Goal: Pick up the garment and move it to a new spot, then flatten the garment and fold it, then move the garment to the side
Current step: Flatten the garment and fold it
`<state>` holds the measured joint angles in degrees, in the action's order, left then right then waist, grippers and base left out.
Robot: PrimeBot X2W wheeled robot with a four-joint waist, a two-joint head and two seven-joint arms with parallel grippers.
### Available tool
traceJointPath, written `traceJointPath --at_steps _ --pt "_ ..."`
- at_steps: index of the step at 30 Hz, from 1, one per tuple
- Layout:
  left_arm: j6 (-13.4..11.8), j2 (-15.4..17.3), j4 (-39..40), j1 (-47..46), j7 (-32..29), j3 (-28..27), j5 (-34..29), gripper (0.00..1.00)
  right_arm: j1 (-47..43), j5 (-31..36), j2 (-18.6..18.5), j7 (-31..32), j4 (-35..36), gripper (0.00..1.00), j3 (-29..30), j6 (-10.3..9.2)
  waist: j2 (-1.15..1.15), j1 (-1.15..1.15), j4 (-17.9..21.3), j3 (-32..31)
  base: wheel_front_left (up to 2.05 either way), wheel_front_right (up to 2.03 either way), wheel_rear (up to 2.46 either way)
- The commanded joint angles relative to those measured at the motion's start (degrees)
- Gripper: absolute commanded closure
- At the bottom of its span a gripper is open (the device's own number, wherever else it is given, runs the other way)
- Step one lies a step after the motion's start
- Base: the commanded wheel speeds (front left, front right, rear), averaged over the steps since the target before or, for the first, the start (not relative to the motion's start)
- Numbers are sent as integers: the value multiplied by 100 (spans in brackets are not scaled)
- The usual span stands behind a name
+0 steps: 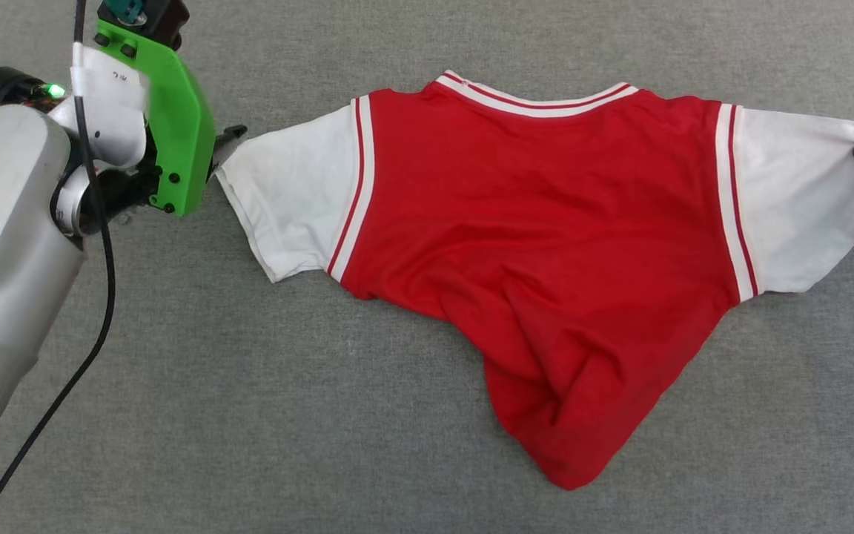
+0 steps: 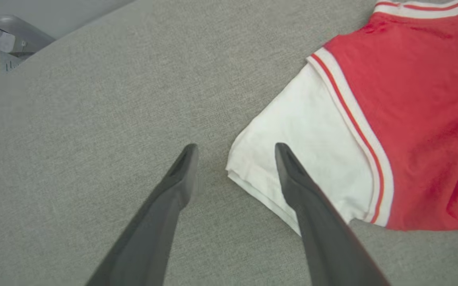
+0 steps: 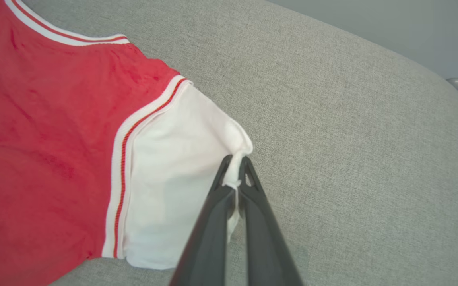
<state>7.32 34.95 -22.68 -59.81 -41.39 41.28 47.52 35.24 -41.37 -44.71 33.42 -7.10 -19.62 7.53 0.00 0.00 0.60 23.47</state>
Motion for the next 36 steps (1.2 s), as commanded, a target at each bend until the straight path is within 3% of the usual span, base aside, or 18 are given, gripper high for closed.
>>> traceJointPath --at_steps 1,10,17,18,19,24,36 --pt "16 41 -138 -169 -148 95 166 0 9 48 55 32 53 100 24 -4 0 0 88 145 0 0 0" --pt "16 130 -830 -439 -522 870 548 0 242 123 275 75 110 100 -115 -4 0 0 306 473 0 0 0" --pt "16 130 -918 -386 -559 1525 821 0 344 108 287 43 17 100 -227 -4 0 0 294 539 0 0 0" --pt "16 130 -917 -396 -533 1611 863 62 363 104 291 35 1 100 -244 -4 0 0 285 541 0 0 0" --pt "16 132 -918 -407 -501 1693 906 100 382 97 297 29 -12 100 -265 -4 0 0 276 540 0 0 0" --pt "16 159 -959 -504 -103 1879 1090 100 481 89 313 -67 -86 100 -385 -4 0 0 229 398 0 0 0" --pt "16 588 -659 -871 2153 2093 771 100 629 11 129 -999 -320 100 -459 -4 0 0 4 -541 0 0 0"
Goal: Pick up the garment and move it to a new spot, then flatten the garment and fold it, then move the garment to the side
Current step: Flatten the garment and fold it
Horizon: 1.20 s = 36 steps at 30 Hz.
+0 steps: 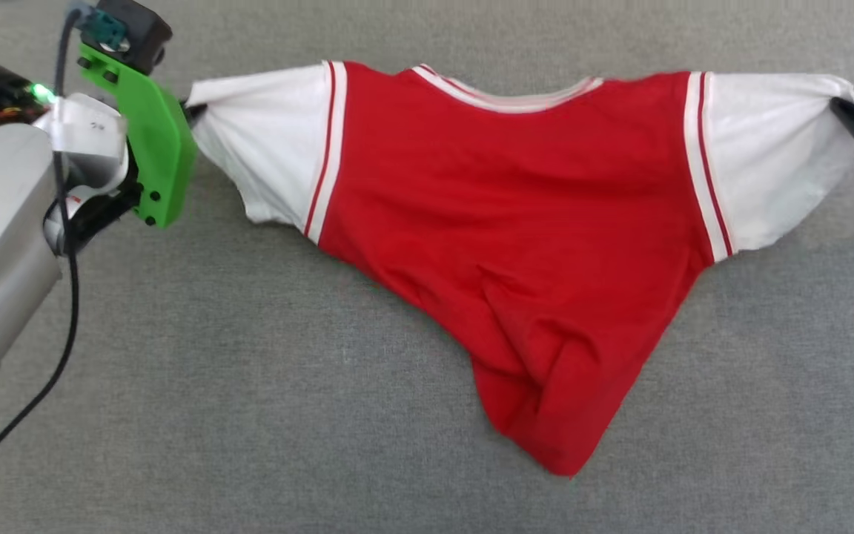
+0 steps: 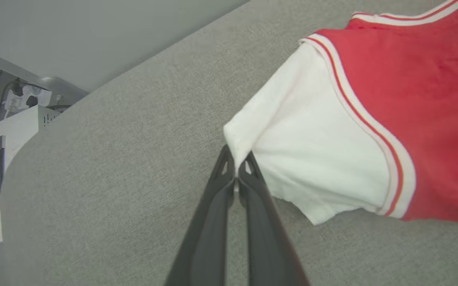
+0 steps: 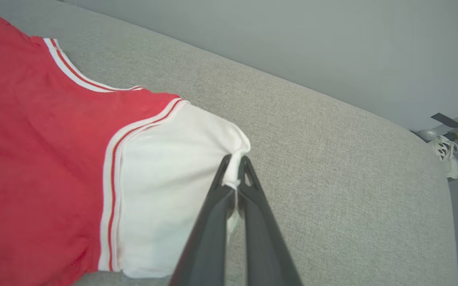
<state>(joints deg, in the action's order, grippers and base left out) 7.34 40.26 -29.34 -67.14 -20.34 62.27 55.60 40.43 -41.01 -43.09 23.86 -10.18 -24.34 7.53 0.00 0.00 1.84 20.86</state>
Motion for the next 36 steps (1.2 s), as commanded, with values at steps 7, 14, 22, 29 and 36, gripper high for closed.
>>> traceJointPath --at_steps 7,14,22,29,36 --pt "10 266 414 -367 774 -28 -332 100 191 -130 -265 -450 47 100 129 -4 0 0 -229 -627 0 0 0" --pt "-198 335 964 -719 1060 -229 -537 100 488 -66 -388 -708 188 100 169 -4 0 0 -248 -816 0 0 0" --pt "-470 207 1256 -1219 1335 -411 -868 100 1210 -16 -326 -715 194 100 79 -4 0 0 -194 -722 0 0 0" --pt "-485 -238 677 -2133 1573 -592 -1182 100 2580 189 0 -691 -485 100 -193 -4 0 0 -90 -246 0 0 0" --pt "-369 -710 -256 -3249 1956 -853 -1364 100 4183 593 410 -1045 -1479 100 -451 -4 0 0 7 191 0 0 0"
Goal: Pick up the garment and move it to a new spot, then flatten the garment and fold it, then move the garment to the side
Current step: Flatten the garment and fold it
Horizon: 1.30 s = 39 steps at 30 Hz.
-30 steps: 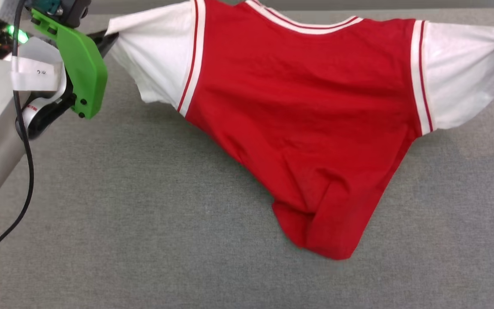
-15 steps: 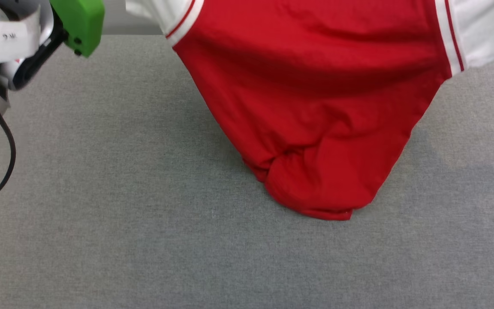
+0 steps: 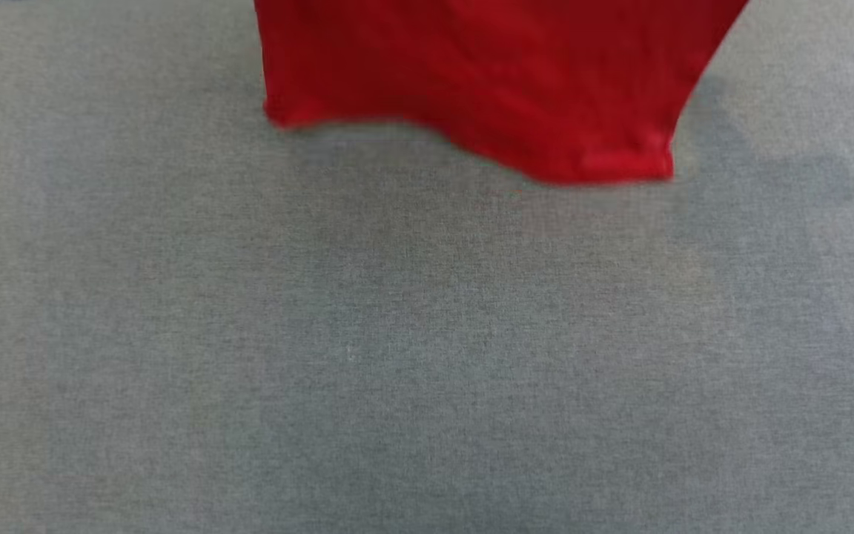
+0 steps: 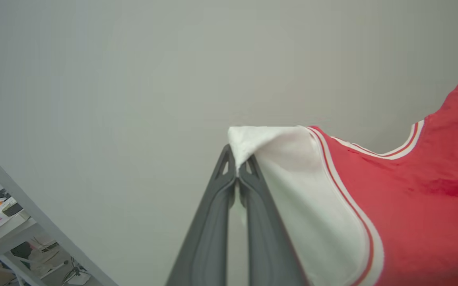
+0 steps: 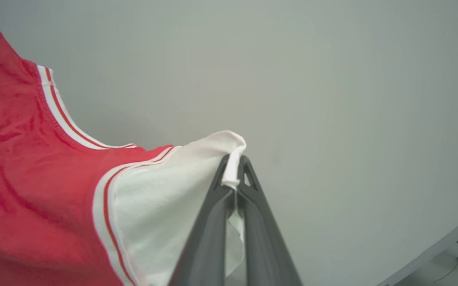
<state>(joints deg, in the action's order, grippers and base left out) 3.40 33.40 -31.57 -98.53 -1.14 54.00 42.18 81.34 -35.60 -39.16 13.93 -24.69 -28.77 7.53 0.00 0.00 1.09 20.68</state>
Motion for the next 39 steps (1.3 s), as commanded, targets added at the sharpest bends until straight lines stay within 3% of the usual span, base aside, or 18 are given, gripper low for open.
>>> traceJointPath --at_steps 1,10,18,24,30,39 --pt "48 -82 -185 -275 104 -61 -46 100 337 134 70 -137 -201 100 -48 -4 0 0 94 258 0 0 0" --pt "248 -400 -1353 -1428 610 -156 -250 100 2063 660 566 -944 -1567 100 -266 -4 0 0 166 654 0 0 0" --pt "371 -604 -2155 -1408 946 -90 -57 100 2474 608 935 -1426 -2437 100 -836 -4 0 0 187 1025 0 0 0" --pt "402 -581 -2447 -928 1267 62 103 100 2067 302 1125 -1793 -2741 100 -1228 -4 0 0 226 1113 0 0 0" --pt "407 -450 -2273 -116 1489 225 417 100 1373 -177 1192 -2144 -2748 100 -1648 -4 0 0 201 805 0 0 0" --pt "382 -138 -1503 1592 1608 91 800 100 -116 -1022 895 -2414 -2216 100 -2429 -4 0 0 128 20 0 0 0"
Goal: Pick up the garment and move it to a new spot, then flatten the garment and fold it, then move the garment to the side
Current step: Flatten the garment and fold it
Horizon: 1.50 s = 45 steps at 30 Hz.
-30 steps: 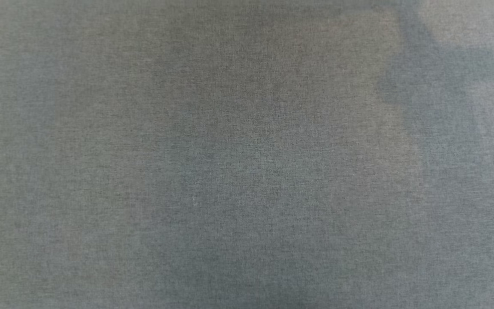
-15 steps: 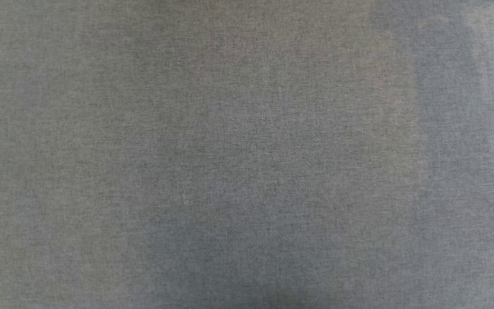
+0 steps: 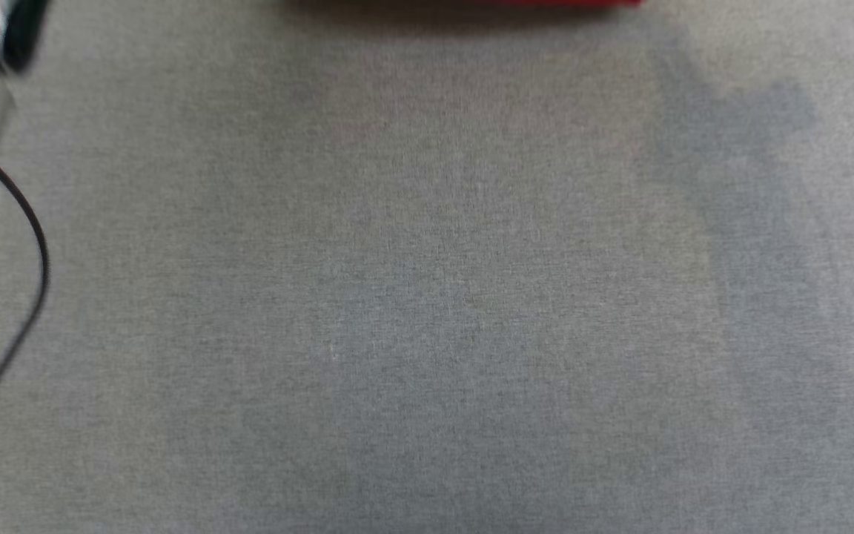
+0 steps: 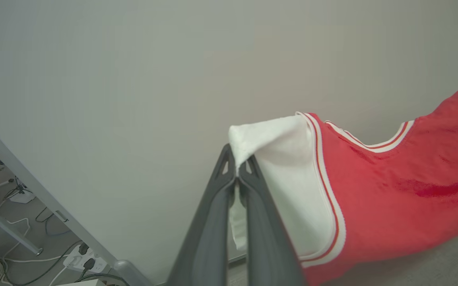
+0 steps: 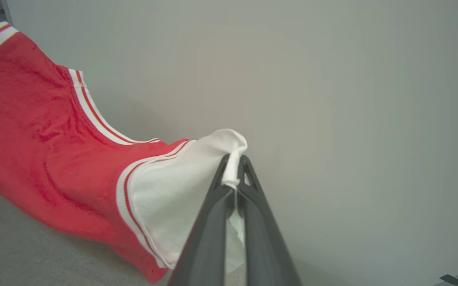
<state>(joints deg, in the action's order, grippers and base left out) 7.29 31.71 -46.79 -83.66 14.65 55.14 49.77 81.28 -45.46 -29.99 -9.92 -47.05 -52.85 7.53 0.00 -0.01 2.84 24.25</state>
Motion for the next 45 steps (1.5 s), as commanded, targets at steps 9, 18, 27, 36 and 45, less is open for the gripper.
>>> traceJointPath --at_steps 9,18,27,36,45 --pt "-645 434 1562 2966 34 -611 137 100 -2010 -785 -547 -206 881 100 -493 -4 0 1 -82 -1102 0 0 0" --pt "-1229 659 2531 5461 34 -738 273 100 -3905 -1075 -945 -304 1342 100 -542 -4 0 1 -107 -1653 0 0 0" --pt "-1622 564 2737 6957 34 -1061 301 100 -5480 -1233 -1063 -405 1336 100 -104 -4 0 1 -108 -2021 0 0 0" --pt "-1873 365 2917 8198 34 -1745 189 100 -7021 -1425 -1191 -456 1528 100 608 -4 0 1 -175 -2256 0 0 0" --pt "-1931 195 3084 8725 35 -2079 -93 100 -8137 -1385 -1166 234 1890 100 1326 -4 0 1 -219 -2185 0 0 0"
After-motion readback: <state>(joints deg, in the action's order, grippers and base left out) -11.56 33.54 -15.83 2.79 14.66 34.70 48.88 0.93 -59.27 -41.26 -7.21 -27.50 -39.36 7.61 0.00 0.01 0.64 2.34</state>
